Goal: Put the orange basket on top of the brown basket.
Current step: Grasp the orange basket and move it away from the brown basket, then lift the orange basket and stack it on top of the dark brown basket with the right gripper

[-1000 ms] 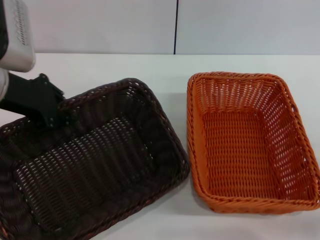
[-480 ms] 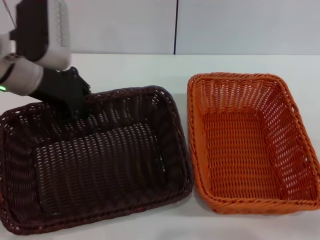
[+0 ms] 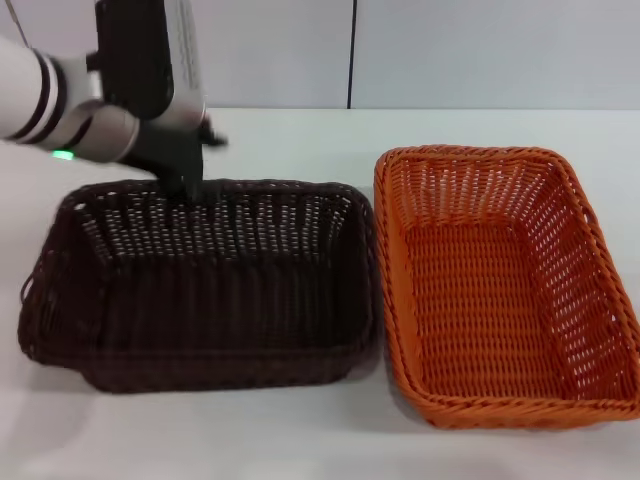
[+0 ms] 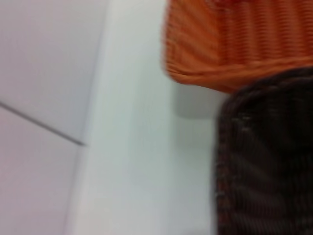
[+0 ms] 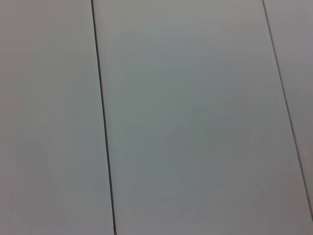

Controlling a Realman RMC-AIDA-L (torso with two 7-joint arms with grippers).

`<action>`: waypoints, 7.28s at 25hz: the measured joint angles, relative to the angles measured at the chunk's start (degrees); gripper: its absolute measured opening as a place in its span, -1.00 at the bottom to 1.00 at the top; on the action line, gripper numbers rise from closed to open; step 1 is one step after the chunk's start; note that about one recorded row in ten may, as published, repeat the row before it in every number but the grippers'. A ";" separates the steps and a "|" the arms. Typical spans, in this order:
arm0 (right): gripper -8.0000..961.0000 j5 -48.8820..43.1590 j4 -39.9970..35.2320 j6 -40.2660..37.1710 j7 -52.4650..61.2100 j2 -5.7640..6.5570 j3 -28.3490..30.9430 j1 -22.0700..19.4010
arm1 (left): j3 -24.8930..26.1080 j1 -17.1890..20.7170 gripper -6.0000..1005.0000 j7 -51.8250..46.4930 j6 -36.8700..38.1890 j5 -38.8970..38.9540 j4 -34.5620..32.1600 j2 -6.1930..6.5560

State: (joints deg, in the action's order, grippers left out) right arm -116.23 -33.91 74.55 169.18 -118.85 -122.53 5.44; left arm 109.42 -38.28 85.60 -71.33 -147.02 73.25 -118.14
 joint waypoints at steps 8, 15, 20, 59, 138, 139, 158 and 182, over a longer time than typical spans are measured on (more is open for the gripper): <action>0.43 0.12 0.63 -0.19 0.00 -0.02 0.20 0.37 | -14.78 13.27 0.38 -12.23 43.74 11.15 7.10 -0.33; 0.43 0.14 -1.54 -0.75 -0.01 0.28 1.43 3.26 | -41.59 28.84 0.48 -37.32 107.29 15.28 -3.06 -0.04; 0.43 -2.22 -13.30 -14.19 0.05 4.69 2.48 5.24 | -43.85 34.26 0.49 -61.00 137.57 13.34 -14.73 0.21; 0.43 -20.15 -68.70 -186.91 -24.52 0.45 42.58 23.87 | -41.13 33.60 0.48 -80.21 134.65 13.33 -45.58 -0.33; -0.73 -47.32 -76.56 -150.55 -77.25 0.06 4.69 24.76 | -40.11 29.64 0.48 -80.24 132.15 13.51 -49.66 -0.53; -0.73 -46.33 -75.94 -149.46 -80.31 -0.01 3.50 23.77 | -40.15 29.60 0.48 -80.24 131.79 13.52 -49.60 -0.58; -0.57 -48.33 -75.40 -149.10 -77.60 0.56 1.54 20.70 | -40.52 28.11 0.48 -80.80 128.94 13.51 -49.46 -0.58; 0.23 -46.53 -81.81 -131.79 -63.57 -0.39 -9.77 8.85 | -39.74 25.46 0.48 -80.15 128.03 13.10 -51.02 -0.15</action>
State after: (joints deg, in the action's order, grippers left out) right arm -162.77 -115.71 -57.23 105.61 -119.23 -132.30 14.30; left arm 69.68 -12.82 5.45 56.71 -133.92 22.23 -118.29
